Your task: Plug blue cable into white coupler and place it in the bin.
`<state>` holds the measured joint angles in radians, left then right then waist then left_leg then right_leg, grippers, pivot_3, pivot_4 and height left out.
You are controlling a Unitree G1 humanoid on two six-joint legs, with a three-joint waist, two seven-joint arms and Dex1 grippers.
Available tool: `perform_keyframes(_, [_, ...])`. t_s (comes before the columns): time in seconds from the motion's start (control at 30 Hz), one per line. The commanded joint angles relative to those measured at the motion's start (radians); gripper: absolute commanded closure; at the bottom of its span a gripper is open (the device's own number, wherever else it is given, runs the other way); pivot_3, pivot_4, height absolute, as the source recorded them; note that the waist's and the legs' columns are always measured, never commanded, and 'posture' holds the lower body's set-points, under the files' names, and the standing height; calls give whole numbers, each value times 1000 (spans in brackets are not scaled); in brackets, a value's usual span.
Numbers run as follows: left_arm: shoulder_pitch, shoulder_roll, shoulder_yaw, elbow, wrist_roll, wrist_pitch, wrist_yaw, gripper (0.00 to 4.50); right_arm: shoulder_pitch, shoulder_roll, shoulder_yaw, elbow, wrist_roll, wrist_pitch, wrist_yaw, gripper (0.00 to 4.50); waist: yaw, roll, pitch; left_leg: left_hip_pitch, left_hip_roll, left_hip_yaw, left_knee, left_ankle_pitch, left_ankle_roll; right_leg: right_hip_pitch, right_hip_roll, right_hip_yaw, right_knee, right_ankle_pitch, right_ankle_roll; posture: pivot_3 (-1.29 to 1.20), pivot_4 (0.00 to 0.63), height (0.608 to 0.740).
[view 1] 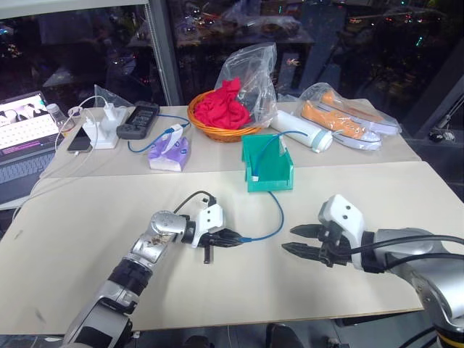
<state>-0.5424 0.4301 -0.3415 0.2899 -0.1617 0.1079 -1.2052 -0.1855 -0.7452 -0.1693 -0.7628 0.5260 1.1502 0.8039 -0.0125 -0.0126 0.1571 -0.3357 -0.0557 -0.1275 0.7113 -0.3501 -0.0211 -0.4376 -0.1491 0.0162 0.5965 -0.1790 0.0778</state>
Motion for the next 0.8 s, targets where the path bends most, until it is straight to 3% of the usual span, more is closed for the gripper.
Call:
perform_keyframes(0.03, [6, -53, 22, -124, -58, 80, 31, 4433, 8, 139, -172, -77, 134, 174, -101, 2153, 1, 0, 0, 0, 0, 0, 0, 0, 0, 0, 0, 0, 0, 0, 0, 0, 150, 740])
perform_keyframes(0.2, [-18, -164, 82, -284, -151, 235, 157, 4433, -90, 578, -470, -92, 142, 464, -332, 2153, 6, 1, -1, -1, 0, -1, 2, 0, 0, 0, 0, 0, 1, 3, 0, 0, 150, 740])
perform_keyframes(0.37, [7, -194, 67, -383, -143, 287, 233, 4433, -49, 811, -643, -157, 345, 464, -473, 2153, 0, 8, -5, 0, 0, -1, 0, 0, 0, -1, 1, 1, 3, 4, 0, 0, 150, 740])
perform_keyframes(0.67, [25, -203, 64, -409, -146, 306, 286, 4433, -67, 922, -725, -112, 636, 460, -777, 2153, -4, 8, -5, 2, 0, 0, 0, 1, -1, -1, 1, 2, 6, 3, 0, 0, 150, 740])
perform_keyframes(0.8, [28, -203, 62, -407, -149, 303, 291, 4433, 2, 850, -631, -39, 901, 303, -1008, 2153, -6, 8, -5, 2, 0, 0, 0, 1, 0, -1, 1, 3, 7, 3, -1, 0, 150, 740])
